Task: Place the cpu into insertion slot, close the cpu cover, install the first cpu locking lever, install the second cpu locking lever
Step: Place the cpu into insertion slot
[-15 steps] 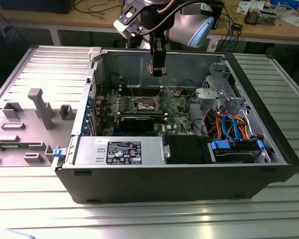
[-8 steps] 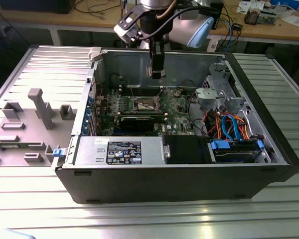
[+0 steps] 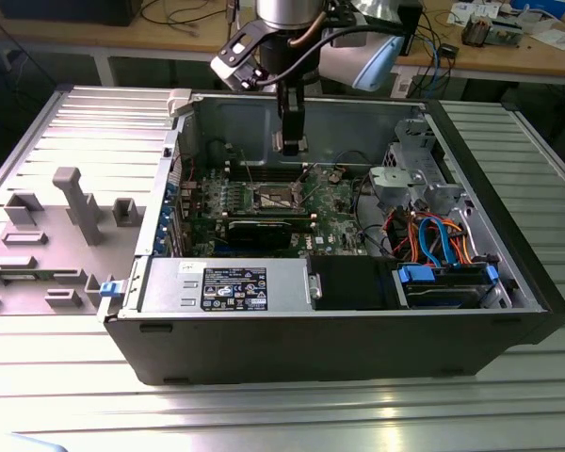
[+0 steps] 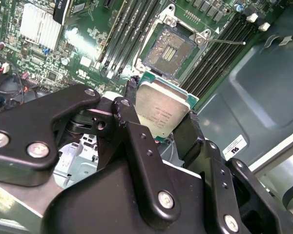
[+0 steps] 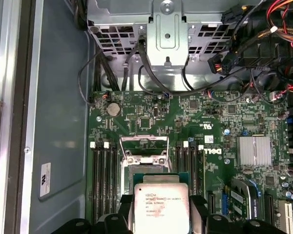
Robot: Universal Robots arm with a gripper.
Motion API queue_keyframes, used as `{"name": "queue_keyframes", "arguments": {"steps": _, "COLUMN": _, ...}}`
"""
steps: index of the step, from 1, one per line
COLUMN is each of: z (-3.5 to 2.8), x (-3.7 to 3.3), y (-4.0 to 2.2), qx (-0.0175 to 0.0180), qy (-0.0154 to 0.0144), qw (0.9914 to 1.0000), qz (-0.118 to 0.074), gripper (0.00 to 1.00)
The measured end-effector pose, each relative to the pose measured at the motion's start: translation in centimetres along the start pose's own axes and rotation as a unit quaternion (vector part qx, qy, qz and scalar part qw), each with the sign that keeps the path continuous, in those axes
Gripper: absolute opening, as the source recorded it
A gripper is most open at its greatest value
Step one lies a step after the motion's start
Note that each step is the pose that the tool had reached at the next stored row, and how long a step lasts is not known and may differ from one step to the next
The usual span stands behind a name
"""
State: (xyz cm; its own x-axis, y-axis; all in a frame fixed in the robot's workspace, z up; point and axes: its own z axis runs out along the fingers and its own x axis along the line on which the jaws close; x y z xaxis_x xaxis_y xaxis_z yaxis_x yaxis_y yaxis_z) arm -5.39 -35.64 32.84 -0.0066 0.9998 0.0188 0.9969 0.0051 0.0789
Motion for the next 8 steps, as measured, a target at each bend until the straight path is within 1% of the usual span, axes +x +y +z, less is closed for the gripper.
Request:
{"name": "queue_keyframes", "arguments": {"steps": 1, "z": 0.28, "x": 0.01, "y": -0.10, "qx": 0.0000, "qy": 0.0000, "qw": 1.00000, "qz": 0.000, "gripper": 0.55}}
{"name": "queue_keyframes", "arguments": {"steps": 5, "z": 0.87, "x": 0.03, "y": -0.28, "qx": -0.0001, "qy": 0.0001, "qw": 1.00000, "qz": 0.000, "gripper": 0.55}}
{"name": "queue_keyframes", "arguments": {"steps": 8, "z": 1.43, "x": 0.04, "y": -0.40, "qx": 0.0000, "qy": 0.0001, "qw": 1.00000, "qz": 0.000, "gripper": 0.55}}
